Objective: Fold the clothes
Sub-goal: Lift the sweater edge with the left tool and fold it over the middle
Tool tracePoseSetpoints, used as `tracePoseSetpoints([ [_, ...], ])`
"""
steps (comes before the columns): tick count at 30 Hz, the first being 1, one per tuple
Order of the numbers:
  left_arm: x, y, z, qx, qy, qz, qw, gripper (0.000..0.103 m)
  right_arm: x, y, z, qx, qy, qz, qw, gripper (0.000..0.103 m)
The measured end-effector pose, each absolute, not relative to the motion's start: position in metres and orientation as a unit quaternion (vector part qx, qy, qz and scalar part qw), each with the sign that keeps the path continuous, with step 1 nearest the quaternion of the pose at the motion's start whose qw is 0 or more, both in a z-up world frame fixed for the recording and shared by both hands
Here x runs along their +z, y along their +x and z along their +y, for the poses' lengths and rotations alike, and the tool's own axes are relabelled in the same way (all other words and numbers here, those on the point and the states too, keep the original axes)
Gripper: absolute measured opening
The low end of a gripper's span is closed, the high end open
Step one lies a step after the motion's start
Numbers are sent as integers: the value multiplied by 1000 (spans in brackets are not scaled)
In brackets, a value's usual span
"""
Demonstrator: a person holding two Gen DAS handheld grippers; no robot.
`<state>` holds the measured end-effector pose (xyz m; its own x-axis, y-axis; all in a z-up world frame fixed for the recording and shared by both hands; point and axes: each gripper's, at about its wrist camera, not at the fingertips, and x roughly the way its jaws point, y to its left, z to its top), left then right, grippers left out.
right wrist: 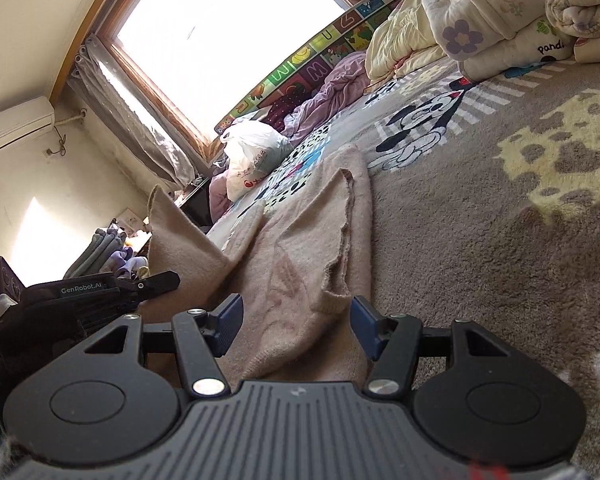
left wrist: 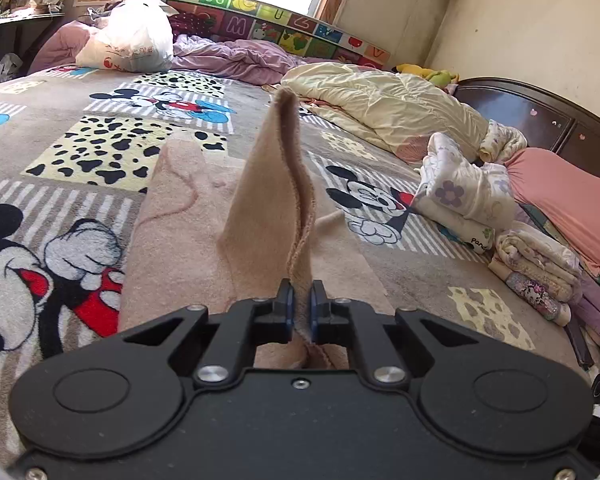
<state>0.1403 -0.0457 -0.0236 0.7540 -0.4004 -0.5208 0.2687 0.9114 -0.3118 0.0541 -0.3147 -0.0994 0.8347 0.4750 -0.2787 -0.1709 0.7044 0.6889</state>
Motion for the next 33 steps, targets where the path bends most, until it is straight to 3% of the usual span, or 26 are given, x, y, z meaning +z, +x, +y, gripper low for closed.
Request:
tracePoseSetpoints([
  [18, -61, 167, -93, -212, -139, 354, 900, 6, -104, 60, -315, 195, 359, 233, 882, 60],
  [19, -58, 164, -90, -224, -141, 349, 899, 13, -104, 60, -315, 195, 360, 233, 882, 60],
  [20, -55, 161, -86, -237, -143, 345, 897, 32, -104, 61, -316, 195, 361, 233, 882, 60],
  [22, -44, 149, -68, -244, -142, 324, 903, 47, -105, 61, -317, 195, 363, 233, 881, 60],
  [27, -26, 131, -9, -209, -157, 295, 919, 45, -105, 62, -318, 197, 366, 232, 880, 60],
  [29, -27, 125, 12, -191, -155, 293, 924, 37, -104, 63, -316, 199, 363, 231, 880, 60],
  [33, -40, 116, 27, -175, -140, 303, 926, 35, -104, 63, -314, 201, 357, 231, 882, 60],
])
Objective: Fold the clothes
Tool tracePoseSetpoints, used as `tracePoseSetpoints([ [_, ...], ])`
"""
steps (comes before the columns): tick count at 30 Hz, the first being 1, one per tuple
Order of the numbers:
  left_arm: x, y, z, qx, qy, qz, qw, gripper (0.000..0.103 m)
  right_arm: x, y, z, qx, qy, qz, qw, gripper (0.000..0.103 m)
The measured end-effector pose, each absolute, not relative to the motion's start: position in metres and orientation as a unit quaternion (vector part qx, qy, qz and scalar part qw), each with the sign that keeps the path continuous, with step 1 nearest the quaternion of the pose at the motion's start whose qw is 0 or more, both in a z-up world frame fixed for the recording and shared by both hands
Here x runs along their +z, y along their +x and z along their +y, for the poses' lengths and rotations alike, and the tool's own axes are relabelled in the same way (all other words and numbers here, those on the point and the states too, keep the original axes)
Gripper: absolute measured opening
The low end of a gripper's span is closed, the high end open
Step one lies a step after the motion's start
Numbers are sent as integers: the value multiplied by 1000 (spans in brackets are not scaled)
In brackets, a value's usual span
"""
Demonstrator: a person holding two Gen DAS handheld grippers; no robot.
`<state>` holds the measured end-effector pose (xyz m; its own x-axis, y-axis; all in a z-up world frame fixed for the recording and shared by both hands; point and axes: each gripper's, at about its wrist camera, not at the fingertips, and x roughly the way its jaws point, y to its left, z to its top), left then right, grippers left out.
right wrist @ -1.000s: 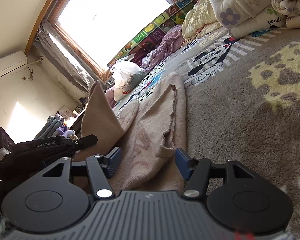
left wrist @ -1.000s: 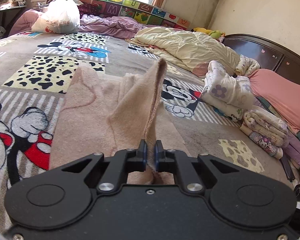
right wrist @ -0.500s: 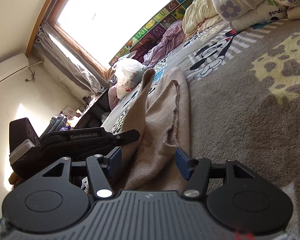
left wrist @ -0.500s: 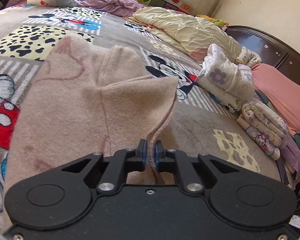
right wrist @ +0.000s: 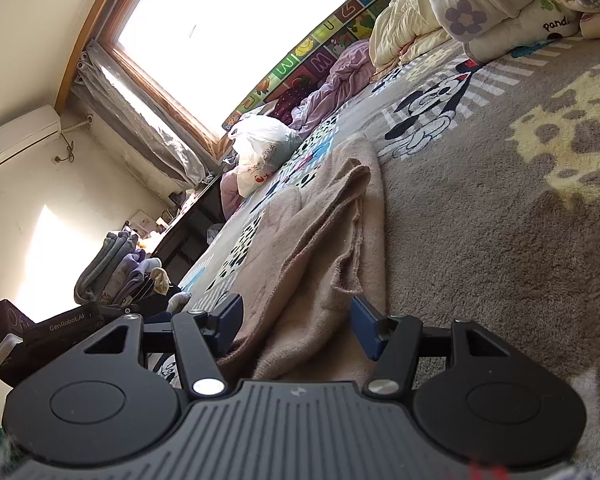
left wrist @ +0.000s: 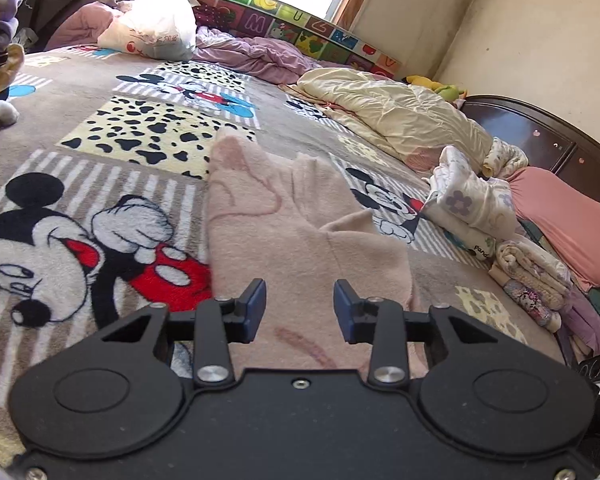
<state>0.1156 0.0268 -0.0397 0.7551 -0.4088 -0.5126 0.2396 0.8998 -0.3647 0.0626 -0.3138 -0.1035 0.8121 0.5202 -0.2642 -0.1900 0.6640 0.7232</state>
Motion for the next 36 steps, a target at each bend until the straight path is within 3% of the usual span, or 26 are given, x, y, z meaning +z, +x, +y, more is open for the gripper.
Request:
tracePoseSetpoints([
  [4, -72, 103, -8, -194, -12, 337, 921, 34, -103, 60, -313, 202, 350, 229, 885, 60],
  [10, -81, 102, -11, -225, 12, 333, 916, 35, -100, 58, -315, 192, 338, 232, 892, 60],
  [13, -84, 102, -12, -241, 21, 330, 913, 59, -86, 63, -310, 196, 323, 234, 896, 60],
  [23, -99, 94, -17, -288, 60, 302, 907, 60, -51, 149, -286, 143, 241, 285, 916, 60],
  [34, -86, 134, 27, -311, -135, 326, 882, 61, -71, 231, -297, 92, 245, 342, 903, 57],
  [35, -85, 135, 30, -309, -145, 324, 882, 61, -73, 235, -297, 96, 247, 343, 901, 54],
  [36, -82, 134, 33, -304, -155, 323, 883, 61, -74, 239, -298, 99, 249, 345, 900, 38],
])
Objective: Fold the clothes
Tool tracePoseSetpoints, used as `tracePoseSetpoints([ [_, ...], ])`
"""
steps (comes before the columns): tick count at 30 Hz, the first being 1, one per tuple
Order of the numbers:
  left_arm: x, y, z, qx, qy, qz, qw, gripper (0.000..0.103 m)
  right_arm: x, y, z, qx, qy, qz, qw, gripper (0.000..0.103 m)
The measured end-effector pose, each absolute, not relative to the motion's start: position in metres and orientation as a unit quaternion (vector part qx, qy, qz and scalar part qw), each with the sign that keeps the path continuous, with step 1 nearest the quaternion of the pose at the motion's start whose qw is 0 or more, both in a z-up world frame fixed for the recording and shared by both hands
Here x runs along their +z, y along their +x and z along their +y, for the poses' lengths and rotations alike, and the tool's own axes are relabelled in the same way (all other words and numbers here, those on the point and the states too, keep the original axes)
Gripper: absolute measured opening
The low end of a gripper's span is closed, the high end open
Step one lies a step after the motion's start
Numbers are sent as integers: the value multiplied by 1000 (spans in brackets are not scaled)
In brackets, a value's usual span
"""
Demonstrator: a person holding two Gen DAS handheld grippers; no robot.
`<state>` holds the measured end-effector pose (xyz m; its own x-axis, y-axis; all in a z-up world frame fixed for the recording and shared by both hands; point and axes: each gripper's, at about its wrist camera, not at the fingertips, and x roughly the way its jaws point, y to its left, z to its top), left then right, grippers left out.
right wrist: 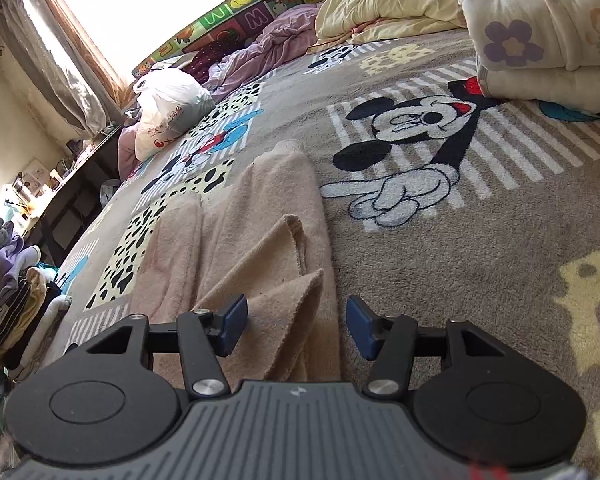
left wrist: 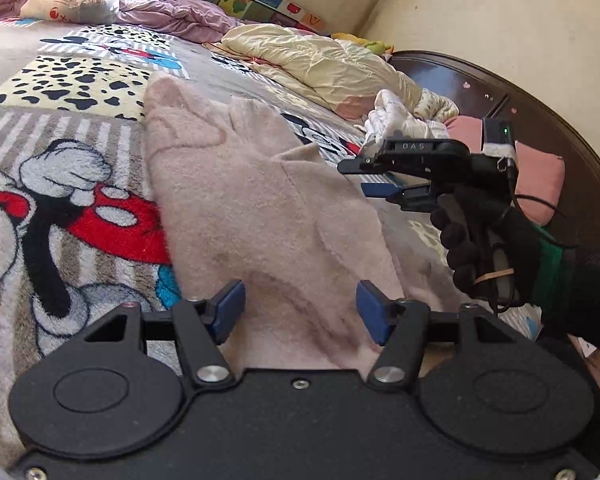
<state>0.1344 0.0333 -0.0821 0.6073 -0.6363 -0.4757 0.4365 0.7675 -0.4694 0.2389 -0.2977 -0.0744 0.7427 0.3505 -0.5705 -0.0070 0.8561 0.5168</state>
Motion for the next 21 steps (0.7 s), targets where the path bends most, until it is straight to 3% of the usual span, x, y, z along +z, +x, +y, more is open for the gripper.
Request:
tracePoseSetpoints([
  [2, -80, 139, 38, -293, -165, 322, 885, 61, -70, 240, -293, 105, 232, 336, 907, 16],
  [5, -78, 140, 50, -277, -191, 320, 886, 61, -56, 231, -282, 109, 196, 313, 923, 6],
  [13, -78, 143, 89, -249, -294, 307, 870, 61, -15, 199, -251, 173, 157, 248, 940, 4],
  [21, -82, 146, 113, -247, -380, 305, 838, 61, 9, 156, -160, 279, 29, 215, 936, 4],
])
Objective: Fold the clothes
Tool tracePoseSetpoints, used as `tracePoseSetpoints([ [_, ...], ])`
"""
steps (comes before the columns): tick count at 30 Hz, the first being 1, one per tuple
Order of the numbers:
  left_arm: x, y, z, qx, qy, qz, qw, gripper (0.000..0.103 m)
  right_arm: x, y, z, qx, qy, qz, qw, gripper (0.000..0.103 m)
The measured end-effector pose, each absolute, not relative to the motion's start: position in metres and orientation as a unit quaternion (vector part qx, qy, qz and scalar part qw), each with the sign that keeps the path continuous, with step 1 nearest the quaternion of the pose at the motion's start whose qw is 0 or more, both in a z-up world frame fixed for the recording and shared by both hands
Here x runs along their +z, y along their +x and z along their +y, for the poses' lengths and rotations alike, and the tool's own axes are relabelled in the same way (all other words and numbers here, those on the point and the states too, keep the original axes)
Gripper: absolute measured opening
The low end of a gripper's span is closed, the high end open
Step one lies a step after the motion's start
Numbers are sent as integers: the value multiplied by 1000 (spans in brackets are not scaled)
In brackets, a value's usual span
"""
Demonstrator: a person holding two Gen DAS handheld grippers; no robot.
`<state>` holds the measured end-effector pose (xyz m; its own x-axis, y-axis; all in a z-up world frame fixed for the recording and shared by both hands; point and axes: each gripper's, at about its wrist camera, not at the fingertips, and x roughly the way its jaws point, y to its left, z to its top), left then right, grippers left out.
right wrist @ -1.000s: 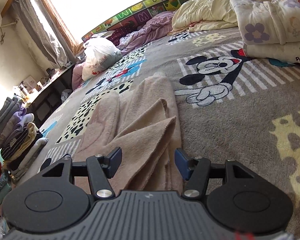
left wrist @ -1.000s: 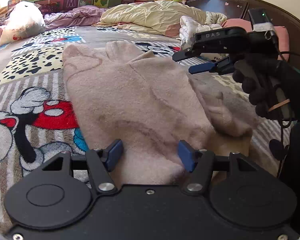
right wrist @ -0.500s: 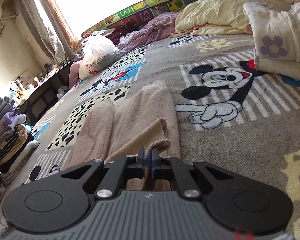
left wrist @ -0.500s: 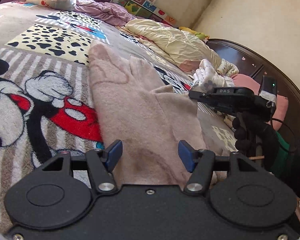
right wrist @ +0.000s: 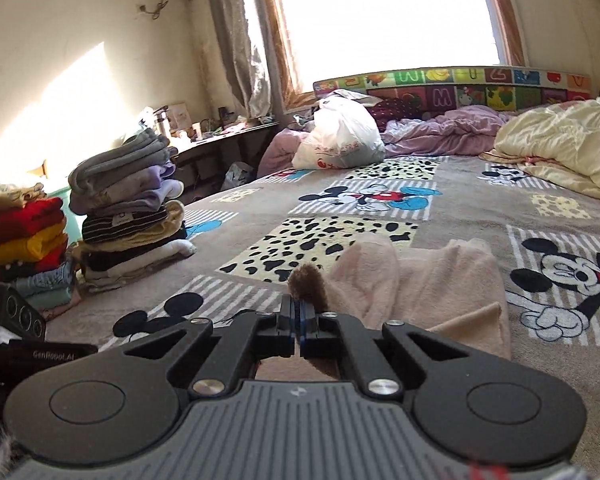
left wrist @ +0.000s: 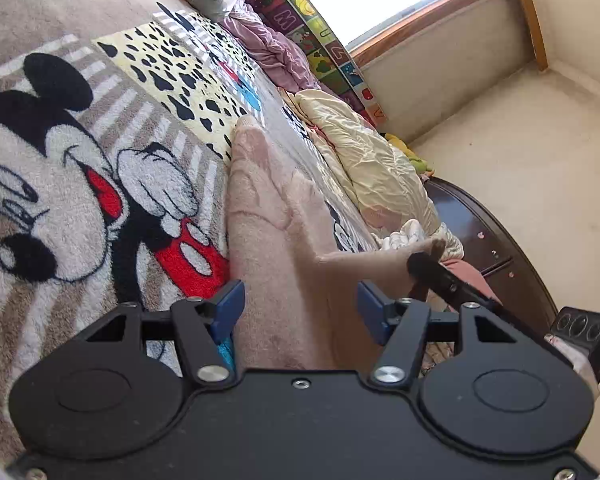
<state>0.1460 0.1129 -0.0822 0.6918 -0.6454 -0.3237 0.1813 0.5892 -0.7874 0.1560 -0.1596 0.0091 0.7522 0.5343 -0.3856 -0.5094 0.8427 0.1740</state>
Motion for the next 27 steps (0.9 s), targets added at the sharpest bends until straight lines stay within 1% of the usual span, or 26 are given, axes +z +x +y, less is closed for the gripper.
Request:
tracePoseSetpoints([
  [4, -86, 148, 114, -253, -397, 315, 824, 62, -4, 147, -115, 305, -50, 229, 923, 4],
  [7, -88, 150, 114, -257, -410, 323, 813, 63, -14, 139, -101, 305, -80, 249, 916, 5],
  [8, -89, 150, 114, -259, -415, 325, 809, 63, -12, 134, -102, 301, -84, 245, 918, 7],
  [10, -91, 151, 115, -262, -423, 330, 802, 63, -6, 120, -110, 296, -73, 231, 924, 15],
  [12, -92, 153, 115, -265, -431, 335, 795, 64, -2, 100, -123, 282, -55, 215, 934, 41],
  [14, -94, 154, 116, -268, -440, 340, 787, 64, -2, 83, -141, 262, -46, 207, 942, 50],
  [17, -97, 155, 111, -264, -443, 349, 783, 64, -11, 74, -172, 213, -21, 222, 951, 51],
  [20, -97, 154, 102, -249, -432, 342, 796, 63, -31, 76, -200, 176, 25, 252, 951, 52],
  [23, -96, 153, 93, -237, -429, 326, 809, 63, -43, 74, -205, 175, 40, 266, 947, 53],
  [24, -94, 154, 91, -236, -428, 321, 811, 62, -49, 74, -202, 180, 42, 270, 945, 55],
  [25, -93, 154, 89, -233, -424, 316, 816, 55, -54, 74, -199, 184, 42, 272, 944, 56],
  [26, -91, 156, 86, -230, -417, 309, 823, 19, -56, 72, -197, 185, 37, 271, 944, 59],
  [27, -87, 157, 82, -225, -402, 305, 834, 2, -58, 71, -195, 184, 35, 270, 945, 61],
])
